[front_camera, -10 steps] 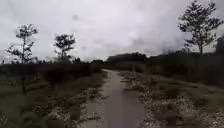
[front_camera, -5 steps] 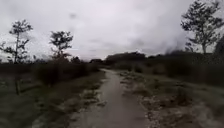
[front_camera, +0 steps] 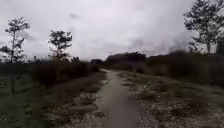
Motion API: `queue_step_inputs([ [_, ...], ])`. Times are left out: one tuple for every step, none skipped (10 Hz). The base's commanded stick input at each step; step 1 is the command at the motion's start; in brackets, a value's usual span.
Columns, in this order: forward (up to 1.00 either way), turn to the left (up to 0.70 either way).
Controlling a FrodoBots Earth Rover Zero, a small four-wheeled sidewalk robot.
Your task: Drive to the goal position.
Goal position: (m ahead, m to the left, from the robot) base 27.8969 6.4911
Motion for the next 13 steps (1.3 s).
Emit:
queue_step_inputs([
  [0.10,0.00],
  [0.10,0.00],
  [0.10,0.00],
  [0.10,0.00],
  [0.10,0.00],
  [0.10,0.00],
  [0.10,0.00],
  [0.10,0.00],
  [0.10,0.00],
  [0.10,0.00],
  [0.10,0.00],
  [0.10,0.00],
  [0.10,0.00],
])
